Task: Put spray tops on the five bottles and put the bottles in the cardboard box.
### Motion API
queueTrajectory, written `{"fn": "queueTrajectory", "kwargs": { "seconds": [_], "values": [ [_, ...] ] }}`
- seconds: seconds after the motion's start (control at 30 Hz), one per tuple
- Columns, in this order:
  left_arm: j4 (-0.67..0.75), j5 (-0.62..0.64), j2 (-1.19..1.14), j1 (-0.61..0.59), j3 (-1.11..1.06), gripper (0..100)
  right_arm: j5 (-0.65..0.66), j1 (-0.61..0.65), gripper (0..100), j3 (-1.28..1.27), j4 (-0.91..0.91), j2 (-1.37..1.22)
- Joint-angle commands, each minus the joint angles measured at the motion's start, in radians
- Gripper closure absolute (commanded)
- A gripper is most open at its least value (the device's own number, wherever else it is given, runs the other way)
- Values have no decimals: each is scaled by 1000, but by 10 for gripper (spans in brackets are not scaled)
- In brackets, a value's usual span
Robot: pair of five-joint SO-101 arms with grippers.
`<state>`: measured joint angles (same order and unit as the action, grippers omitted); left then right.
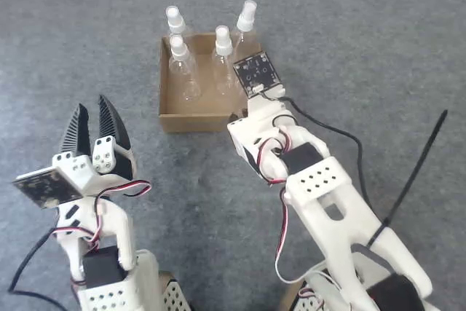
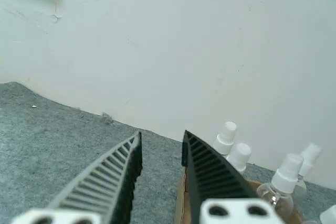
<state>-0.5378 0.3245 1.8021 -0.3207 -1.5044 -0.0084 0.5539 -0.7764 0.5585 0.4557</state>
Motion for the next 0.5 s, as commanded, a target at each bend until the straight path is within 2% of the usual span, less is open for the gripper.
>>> {"fn": "queueTrajectory", "kwargs": {
  "seconds": [0.0,0.2,0.47],
  "values": [
    [29,-12,18,6,13,885,3,5,965,-8,-8,85],
    [34,-15,18,61,-2,881,41,-19,965,-63,-16,217],
    [34,-15,18,91,-5,881,64,-51,965,-222,-217,346]
  ]
}}
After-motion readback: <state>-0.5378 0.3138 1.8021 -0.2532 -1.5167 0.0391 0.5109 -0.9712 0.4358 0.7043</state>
